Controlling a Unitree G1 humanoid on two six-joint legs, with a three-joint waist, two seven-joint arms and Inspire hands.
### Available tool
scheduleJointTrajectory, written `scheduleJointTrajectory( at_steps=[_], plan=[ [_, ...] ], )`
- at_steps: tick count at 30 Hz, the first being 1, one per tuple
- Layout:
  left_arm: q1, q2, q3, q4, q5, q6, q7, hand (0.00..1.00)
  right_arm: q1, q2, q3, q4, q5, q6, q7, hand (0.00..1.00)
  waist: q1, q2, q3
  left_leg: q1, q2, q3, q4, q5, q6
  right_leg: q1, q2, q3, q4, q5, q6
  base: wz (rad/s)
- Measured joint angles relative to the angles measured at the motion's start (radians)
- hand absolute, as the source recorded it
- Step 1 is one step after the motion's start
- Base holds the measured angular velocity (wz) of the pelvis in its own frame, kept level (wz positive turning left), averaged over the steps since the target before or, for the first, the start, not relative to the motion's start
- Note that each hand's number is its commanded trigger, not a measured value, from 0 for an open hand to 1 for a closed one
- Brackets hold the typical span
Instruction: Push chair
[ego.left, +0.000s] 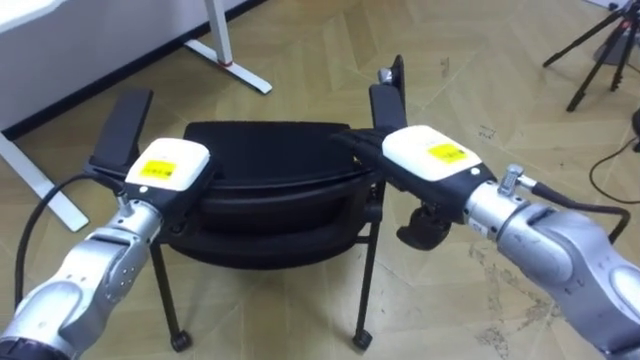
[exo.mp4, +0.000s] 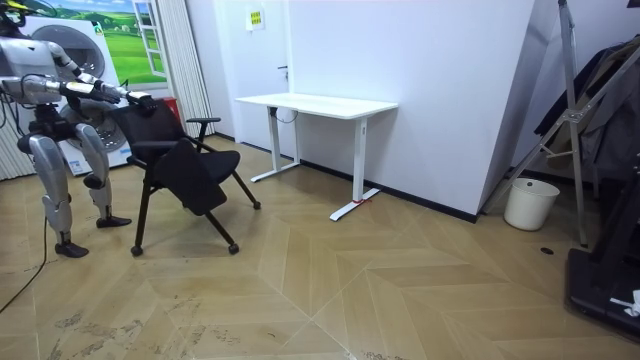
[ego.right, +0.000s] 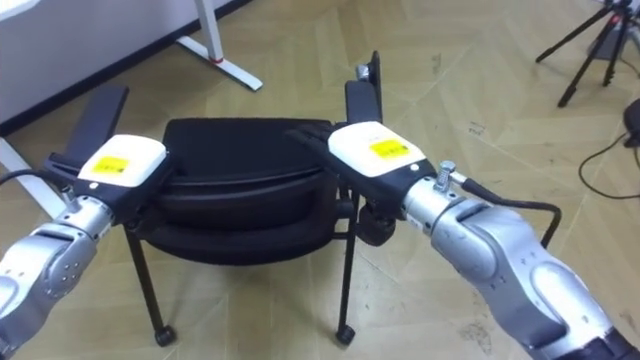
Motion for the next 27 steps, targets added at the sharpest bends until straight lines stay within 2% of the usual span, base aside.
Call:
scheduleJointTrajectory(
  at_steps=[7, 11, 13, 15, 17, 21, 27],
  plan=[
    [-0.004, 0.0, -0.014, 0.0, -0.002, 0.005, 0.004, 1.0, -0.023, 0.018, 0.014, 0.018, -0.055, 0.01, 0.011, 0.0, 0.003, -0.003, -0.0022, -0.001, 0.0, -0.002, 0.001, 0.0, 0.0, 0.001, 0.0, 0.0, 0.0, 0.0, 0.0, 0.0],
    [-0.005, -0.001, -0.016, 0.0, -0.005, 0.01, 0.004, 1.0, -0.047, 0.059, 0.014, 0.033, -0.093, 0.027, 0.017, 0.0, 0.002, -0.002, -0.0027, -0.006, 0.0, -0.005, 0.003, 0.0, 0.0, -0.001, 0.0, -0.002, 0.0, 0.0, 0.0, 0.02],
    [-0.006, -0.01, -0.018, -0.001, -0.004, 0.018, 0.004, 1.0, -0.056, 0.085, 0.014, 0.051, -0.103, 0.041, 0.017, 0.0, -0.001, -0.002, -0.0031, -0.016, 0.0, -0.018, 0.01, 0.0, 0.0, -0.002, 0.0, -0.012, 0.0, 0.0, 0.0, 0.13],
    [-0.008, -0.019, -0.018, -0.004, -0.002, 0.022, 0.004, 1.0, -0.056, 0.093, 0.014, 0.063, -0.123, 0.049, 0.022, 0.0, 0.0, 0.001, -0.0046, -0.021, 0.0, -0.022, 0.012, 0.0, 0.0, -0.003, -0.001, -0.02, 0.0, 0.0, 0.0, 0.11],
    [-0.006, -0.029, -0.017, -0.004, 0.002, 0.024, 0.004, 1.0, -0.056, 0.094, 0.014, 0.075, -0.136, 0.055, 0.03, 0.0, 0.003, 0.005, -0.0075, -0.022, 0.0, -0.027, 0.012, 0.0, 0.0, -0.002, -0.001, -0.023, 0.0, 0.0, 0.0, 0.07],
    [0.004, -0.03, -0.021, -0.029, 0.002, 0.026, 0.002, 1.0, -0.056, 0.096, 0.014, 0.126, -0.144, 0.069, 0.026, 0.0, 0.008, 0.005, -0.0084, -0.022, -0.001, -0.034, 0.012, 0.0, 0.0, 0.001, -0.001, -0.031, 0.0, 0.0, 0.0, 0.03],
    [0.009, -0.035, -0.044, -0.083, 0.001, 0.045, -0.014, 1.0, -0.058, 0.111, 0.013, 0.248, -0.132, 0.077, -0.05, 0.0, 0.011, 0.007, -0.0106, -0.049, -0.002, -0.063, 0.016, 0.0, 0.0, -0.009, -0.003, -0.067, 0.0, 0.0, 0.0, 0.14]
  ],
)
